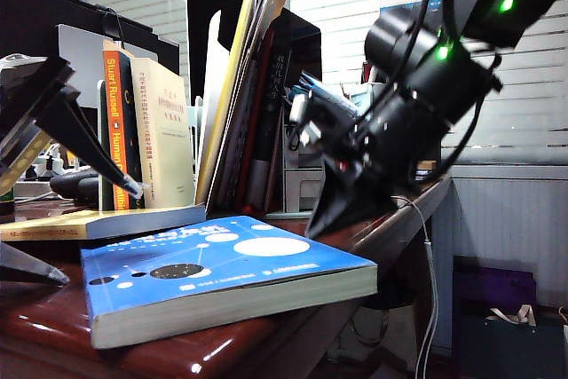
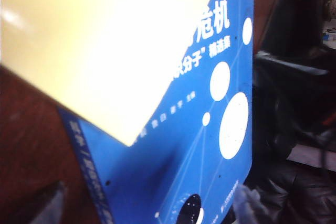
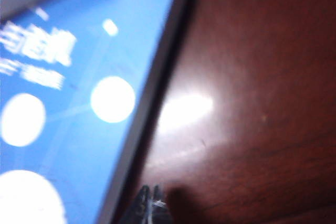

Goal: Pick up the blue book and put it on the bookshelf.

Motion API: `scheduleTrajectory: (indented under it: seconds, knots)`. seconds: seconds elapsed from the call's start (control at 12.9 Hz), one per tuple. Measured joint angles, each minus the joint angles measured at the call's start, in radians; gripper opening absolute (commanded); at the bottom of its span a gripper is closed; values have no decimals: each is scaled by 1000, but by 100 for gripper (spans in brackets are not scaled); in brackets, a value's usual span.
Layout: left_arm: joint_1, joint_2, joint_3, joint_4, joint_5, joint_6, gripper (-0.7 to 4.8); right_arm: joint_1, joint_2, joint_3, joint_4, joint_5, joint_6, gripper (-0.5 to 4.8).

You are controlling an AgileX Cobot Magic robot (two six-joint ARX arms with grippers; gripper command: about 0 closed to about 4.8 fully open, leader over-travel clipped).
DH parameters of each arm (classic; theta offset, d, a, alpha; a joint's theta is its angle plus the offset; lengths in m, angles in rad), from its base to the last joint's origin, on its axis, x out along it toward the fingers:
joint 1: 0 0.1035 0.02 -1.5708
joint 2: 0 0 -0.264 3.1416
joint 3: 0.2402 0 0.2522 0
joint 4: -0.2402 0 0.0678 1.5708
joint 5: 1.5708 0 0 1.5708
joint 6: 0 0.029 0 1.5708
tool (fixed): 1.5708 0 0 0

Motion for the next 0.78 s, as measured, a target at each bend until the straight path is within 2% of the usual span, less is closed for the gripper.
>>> scheduleTrajectory:
  seconds: [0.31,0.62,0.78]
  knots:
    - [0,40,3,38,19,0,430,5,31,0,4,-64,1,-1]
    - [5,97,8,86,69,-1,423,29,30,0,3,-64,0,-1]
    - [7,112,6,116,84,-3,363,34,29,0,7,-51,0,-1]
